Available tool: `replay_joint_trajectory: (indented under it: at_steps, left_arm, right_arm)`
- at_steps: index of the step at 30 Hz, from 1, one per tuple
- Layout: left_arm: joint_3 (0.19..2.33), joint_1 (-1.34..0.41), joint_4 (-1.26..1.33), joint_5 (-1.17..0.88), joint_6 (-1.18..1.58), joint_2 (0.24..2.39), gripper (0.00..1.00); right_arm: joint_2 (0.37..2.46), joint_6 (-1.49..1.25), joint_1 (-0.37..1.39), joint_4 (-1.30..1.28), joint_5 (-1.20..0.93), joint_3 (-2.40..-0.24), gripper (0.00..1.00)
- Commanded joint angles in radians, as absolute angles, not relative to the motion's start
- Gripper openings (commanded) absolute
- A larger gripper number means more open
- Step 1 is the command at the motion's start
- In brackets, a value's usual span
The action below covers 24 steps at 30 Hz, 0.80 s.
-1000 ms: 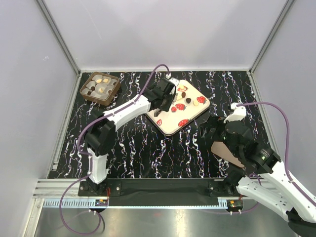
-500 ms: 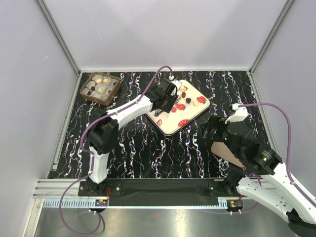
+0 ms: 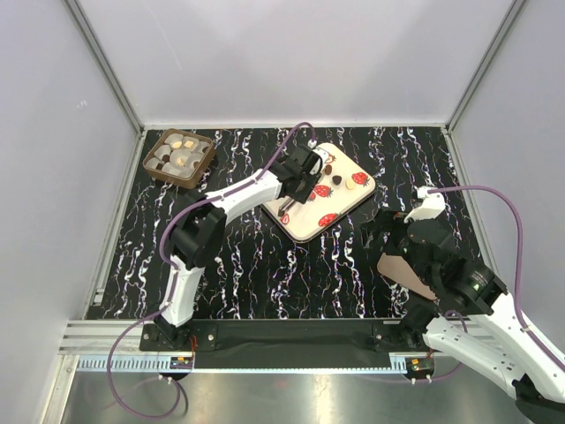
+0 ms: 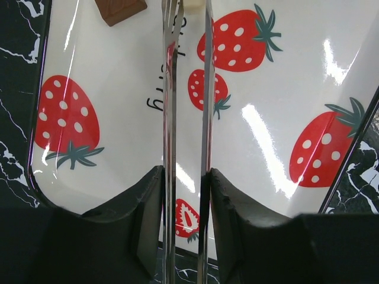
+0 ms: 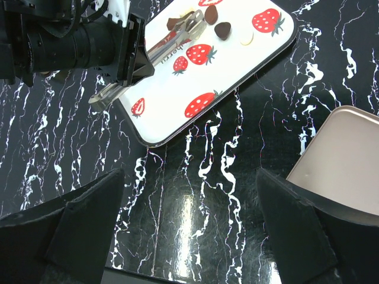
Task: Pack the chocolate
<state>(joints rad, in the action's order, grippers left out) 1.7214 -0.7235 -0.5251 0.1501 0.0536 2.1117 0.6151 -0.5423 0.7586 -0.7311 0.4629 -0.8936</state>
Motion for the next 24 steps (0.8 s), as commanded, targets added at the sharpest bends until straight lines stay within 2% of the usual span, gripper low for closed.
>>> replay_joint_trajectory:
  at_steps: [1,4,14,19,24]
  left_arm:
    - [1.753,-0.726,-0.506,0.153,0.058,2.077,0.37]
    - [1.721,-0.724,-0.517,0.16,0.064,2.016,0.33]
    - [1.733,-0.723,-0.638,0.236,0.094,1.861,0.31]
    - [1.772,-0.641,-0.773,0.307,0.16,1.792,0.27]
    - [1.723,-0.473,-0.83,0.333,0.182,1.706,0.29]
  right_arm:
    - [0.612,-0.532,0.759,-0.723,0.5,-0.916,1.0]
    - [0.612,-0.531,0.759,-0.719,0.5,-0.917,1.0]
    - [0.617,-0.546,0.761,-0.707,0.468,-0.922,1.0]
    - [0.617,-0.545,0.761,-0.704,0.459,-0.927,1.0]
    - [0.627,-0.545,0.761,-0.678,0.436,-0.908,1.0]
